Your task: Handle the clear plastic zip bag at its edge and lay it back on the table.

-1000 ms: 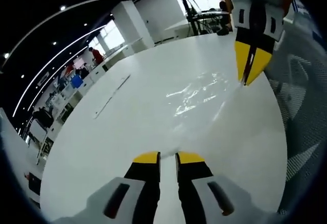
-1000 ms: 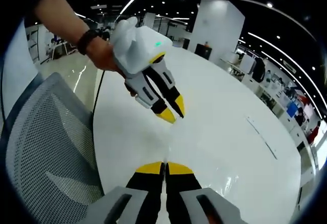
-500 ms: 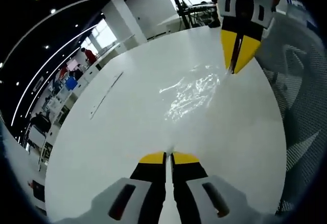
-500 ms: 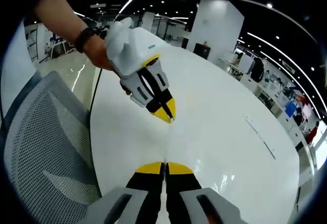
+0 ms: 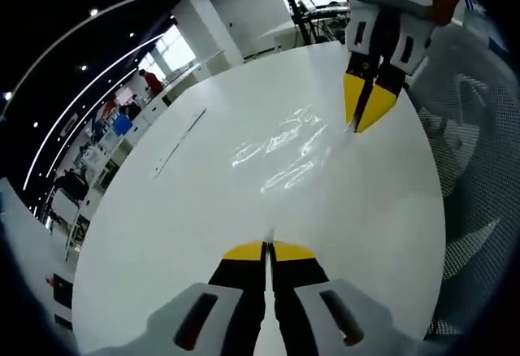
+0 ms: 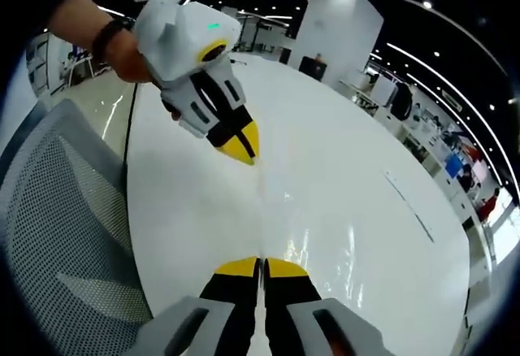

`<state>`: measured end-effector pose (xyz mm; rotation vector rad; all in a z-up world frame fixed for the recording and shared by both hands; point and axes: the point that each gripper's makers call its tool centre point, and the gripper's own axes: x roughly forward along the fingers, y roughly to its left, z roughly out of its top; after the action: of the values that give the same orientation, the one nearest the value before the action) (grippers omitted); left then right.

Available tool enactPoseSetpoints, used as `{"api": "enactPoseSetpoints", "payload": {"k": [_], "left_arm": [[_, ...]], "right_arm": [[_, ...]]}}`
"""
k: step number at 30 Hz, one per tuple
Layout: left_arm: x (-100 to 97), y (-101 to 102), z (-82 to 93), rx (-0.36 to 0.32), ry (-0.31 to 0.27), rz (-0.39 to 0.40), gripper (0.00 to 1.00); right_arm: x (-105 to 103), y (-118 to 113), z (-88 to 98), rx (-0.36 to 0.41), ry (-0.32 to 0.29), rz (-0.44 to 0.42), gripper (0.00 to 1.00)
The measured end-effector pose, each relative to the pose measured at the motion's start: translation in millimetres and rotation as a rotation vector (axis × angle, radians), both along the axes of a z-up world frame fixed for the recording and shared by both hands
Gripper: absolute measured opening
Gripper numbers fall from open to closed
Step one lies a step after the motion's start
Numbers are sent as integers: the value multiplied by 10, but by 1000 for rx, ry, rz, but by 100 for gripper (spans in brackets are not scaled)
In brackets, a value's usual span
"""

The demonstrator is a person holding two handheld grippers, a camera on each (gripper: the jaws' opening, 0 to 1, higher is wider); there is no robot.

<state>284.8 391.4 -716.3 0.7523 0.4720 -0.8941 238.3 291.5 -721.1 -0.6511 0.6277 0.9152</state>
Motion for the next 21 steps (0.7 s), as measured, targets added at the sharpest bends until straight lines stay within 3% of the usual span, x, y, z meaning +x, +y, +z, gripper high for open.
{"api": "enactPoseSetpoints", "payload": {"k": [7,21], "left_arm": [[-96,19,37,-16,3,28,0],[-229,-98,94,-30,6,24,0]], "right_arm": [[109,13,38,24,9,-50,7],[98,256,119,33,-25,32,9]]}}
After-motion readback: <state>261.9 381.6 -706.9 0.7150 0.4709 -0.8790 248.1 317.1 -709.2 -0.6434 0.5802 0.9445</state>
